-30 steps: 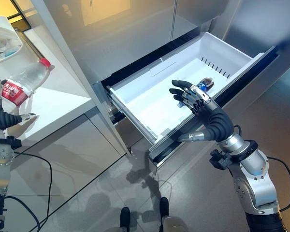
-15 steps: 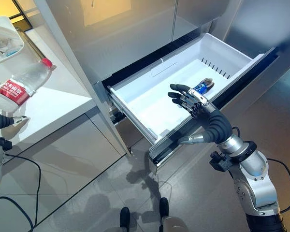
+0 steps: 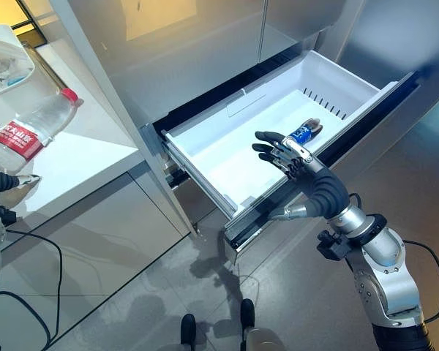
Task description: Take the drinks into the refrigerator
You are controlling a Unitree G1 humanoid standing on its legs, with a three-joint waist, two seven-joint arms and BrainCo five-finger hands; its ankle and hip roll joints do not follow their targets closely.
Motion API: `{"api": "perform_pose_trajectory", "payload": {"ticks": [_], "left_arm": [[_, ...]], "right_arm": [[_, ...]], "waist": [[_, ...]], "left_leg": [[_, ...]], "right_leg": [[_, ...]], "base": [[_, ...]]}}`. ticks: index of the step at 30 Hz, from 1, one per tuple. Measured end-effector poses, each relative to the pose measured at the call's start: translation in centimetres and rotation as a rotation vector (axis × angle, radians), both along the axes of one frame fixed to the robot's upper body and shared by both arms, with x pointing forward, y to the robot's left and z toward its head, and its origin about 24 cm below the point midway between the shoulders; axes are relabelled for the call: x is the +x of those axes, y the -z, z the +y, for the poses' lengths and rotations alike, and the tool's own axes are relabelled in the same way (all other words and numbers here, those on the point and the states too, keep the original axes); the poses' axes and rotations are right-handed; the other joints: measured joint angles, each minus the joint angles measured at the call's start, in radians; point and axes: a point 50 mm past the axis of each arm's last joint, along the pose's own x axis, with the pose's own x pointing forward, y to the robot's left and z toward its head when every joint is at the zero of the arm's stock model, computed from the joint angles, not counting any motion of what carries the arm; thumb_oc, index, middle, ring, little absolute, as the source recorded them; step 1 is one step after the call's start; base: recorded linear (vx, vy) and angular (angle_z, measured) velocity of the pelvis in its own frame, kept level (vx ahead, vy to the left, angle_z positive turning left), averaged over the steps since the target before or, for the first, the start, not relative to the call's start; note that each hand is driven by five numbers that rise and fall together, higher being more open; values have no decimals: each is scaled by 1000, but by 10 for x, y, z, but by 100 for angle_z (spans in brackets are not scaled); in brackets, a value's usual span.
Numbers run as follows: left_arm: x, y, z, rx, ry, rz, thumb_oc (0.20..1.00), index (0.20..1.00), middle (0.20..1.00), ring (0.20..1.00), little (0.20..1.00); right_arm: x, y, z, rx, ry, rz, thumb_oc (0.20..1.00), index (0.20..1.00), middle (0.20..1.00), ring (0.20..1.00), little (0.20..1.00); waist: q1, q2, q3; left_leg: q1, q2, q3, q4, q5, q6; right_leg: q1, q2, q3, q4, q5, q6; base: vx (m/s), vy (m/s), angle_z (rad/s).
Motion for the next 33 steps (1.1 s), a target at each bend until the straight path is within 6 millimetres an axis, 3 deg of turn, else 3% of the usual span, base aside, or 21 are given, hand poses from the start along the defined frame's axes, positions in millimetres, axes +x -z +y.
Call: {"api": "perform_pose_trajectory", "payload": {"ticks": [3,17,20,33], "left_arm": [[4,-4,-3,-1,18,-6,1000,1000,1000,1000,1000],[8,-43,23,34,-27,-4,1000,1000,1000,1000,1000],[6,-63,28,67,-35,-27,1000,1000,1000,1000,1000],[8,-72,31,30,-25,-73,1000,1000,1000,1000,1000]], "right_arm": [[0,1,0,-7,-7,10,1000,1000,1000,1000,1000],[0,1,-1,-48,-12,19,1000,1000,1000,1000,1000],[0,0,-1,-56,-12,15,1000,1000,1000,1000,1000],[-1,1,-1,-60,-14,17,1000,1000,1000,1000,1000]], "waist": [[-1,-1,0],[-21,-1,-1],[-24,-8,-4],[-51,-6,-3]], "left_leg": [[0,0,1,0,0,0],[-52,2,10,0,3,-4],[-99,1,20,0,5,-6],[-133,4,43,0,6,-9]], "right_leg": [[0,0,0,0,1,-1],[-61,4,11,0,12,-6],[-115,10,26,0,23,-9],[-165,18,58,1,28,-11]], "base": [[0,0,0],[-6,-3,-3],[-15,9,-15],[17,8,-7]]}}
